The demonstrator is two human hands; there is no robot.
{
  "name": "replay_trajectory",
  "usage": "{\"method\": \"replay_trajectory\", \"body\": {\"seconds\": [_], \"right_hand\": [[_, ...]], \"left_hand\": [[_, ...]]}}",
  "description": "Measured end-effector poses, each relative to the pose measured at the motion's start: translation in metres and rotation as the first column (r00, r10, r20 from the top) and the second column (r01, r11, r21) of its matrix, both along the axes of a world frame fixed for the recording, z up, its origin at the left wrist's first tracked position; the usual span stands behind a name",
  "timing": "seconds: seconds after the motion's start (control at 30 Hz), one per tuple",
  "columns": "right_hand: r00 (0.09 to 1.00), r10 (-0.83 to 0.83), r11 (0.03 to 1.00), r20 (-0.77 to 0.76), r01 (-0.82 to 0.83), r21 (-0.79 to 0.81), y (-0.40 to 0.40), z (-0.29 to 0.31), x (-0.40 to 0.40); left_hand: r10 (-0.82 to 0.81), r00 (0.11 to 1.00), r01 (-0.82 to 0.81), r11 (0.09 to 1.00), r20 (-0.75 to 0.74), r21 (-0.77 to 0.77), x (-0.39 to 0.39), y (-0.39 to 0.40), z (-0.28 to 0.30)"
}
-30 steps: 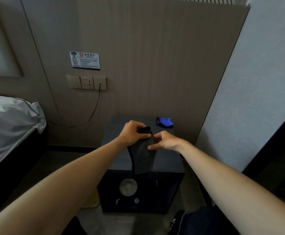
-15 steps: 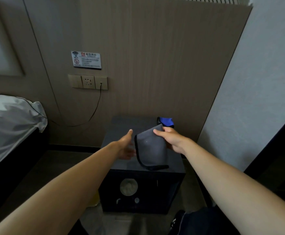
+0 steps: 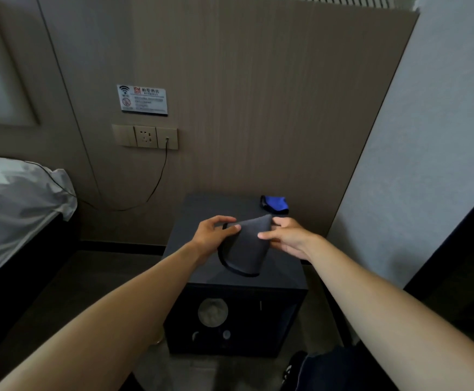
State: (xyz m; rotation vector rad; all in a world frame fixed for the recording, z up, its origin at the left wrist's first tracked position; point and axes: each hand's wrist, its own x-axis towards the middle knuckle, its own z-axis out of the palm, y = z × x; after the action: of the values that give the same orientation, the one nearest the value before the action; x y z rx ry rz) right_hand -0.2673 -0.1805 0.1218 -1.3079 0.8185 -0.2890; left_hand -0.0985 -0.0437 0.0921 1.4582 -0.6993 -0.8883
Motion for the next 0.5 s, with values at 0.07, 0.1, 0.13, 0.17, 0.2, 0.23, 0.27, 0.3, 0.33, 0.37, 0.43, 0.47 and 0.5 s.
{"method": "replay_trajectory", "body": {"seconds": [0.07, 0.1, 0.13, 0.17, 0.2, 0.23, 0.27, 0.3, 0.33, 0.37, 0.43, 0.47, 0.5], "right_hand": [[0.999, -0.012, 0.995, -0.038, 0.008, -0.104, -0.001, -0.001, -0.001], [0.998, -0.032, 0.984, -0.059, 0.021, -0.174, -0.001, -0.002, -0.002], [0.995, -0.059, 0.967, -0.081, 0.037, -0.252, -0.003, -0.004, -0.002], [0.992, -0.083, 0.944, -0.096, 0.047, -0.326, -0.005, -0.005, -0.002], [0.988, -0.099, 0.916, -0.116, 0.045, -0.398, -0.005, -0.005, -0.003], [0.985, -0.102, 0.884, -0.141, 0.025, -0.468, -0.005, -0.004, -0.004], [0.981, -0.099, 0.849, -0.166, -0.003, -0.528, -0.003, -0.003, -0.005], [0.978, -0.095, 0.819, -0.185, -0.029, -0.574, -0.003, -0.003, -0.005], [0.975, -0.09, 0.795, -0.203, -0.052, -0.604, -0.003, -0.004, -0.004], [0.969, -0.088, 0.776, -0.229, -0.077, -0.626, -0.003, -0.007, -0.003], [0.956, -0.07, 0.754, -0.283, -0.135, -0.643, -0.004, -0.01, -0.002], [0.954, -0.04, 0.765, -0.298, -0.163, -0.623, -0.004, -0.01, -0.002], [0.953, 0.0, 0.782, -0.302, -0.188, -0.594, -0.004, -0.009, -0.003]], "left_hand": [[-0.076, 0.997, 0.076, 0.997, 0.001, 0.001, 0.006, 0.003, -0.003], [-0.118, 0.992, 0.118, 0.993, 0.033, 0.012, 0.009, 0.005, -0.004], [-0.149, 0.985, 0.146, 0.989, 0.084, 0.033, 0.011, 0.008, -0.004], [-0.166, 0.974, 0.159, 0.986, 0.155, 0.058, 0.013, 0.01, -0.005], [-0.179, 0.957, 0.165, 0.983, 0.229, 0.082, 0.014, 0.013, -0.005], [-0.189, 0.935, 0.164, 0.98, 0.3, 0.109, 0.016, 0.014, -0.005], [-0.196, 0.91, 0.154, 0.978, 0.366, 0.14, 0.017, 0.015, -0.006], [-0.195, 0.882, 0.134, 0.977, 0.429, 0.169, 0.019, 0.014, -0.009], [-0.189, 0.851, 0.107, 0.976, 0.489, 0.191, 0.021, 0.013, -0.01], [-0.179, 0.821, 0.078, 0.976, 0.542, 0.203, 0.022, 0.011, -0.012], [-0.159, 0.774, 0.045, 0.979, 0.613, 0.197, 0.023, 0.009, -0.014], [-0.155, 0.761, 0.041, 0.981, 0.63, 0.192, 0.022, 0.008, -0.014], [-0.156, 0.753, 0.041, 0.981, 0.64, 0.191, 0.022, 0.007, -0.014]]}}
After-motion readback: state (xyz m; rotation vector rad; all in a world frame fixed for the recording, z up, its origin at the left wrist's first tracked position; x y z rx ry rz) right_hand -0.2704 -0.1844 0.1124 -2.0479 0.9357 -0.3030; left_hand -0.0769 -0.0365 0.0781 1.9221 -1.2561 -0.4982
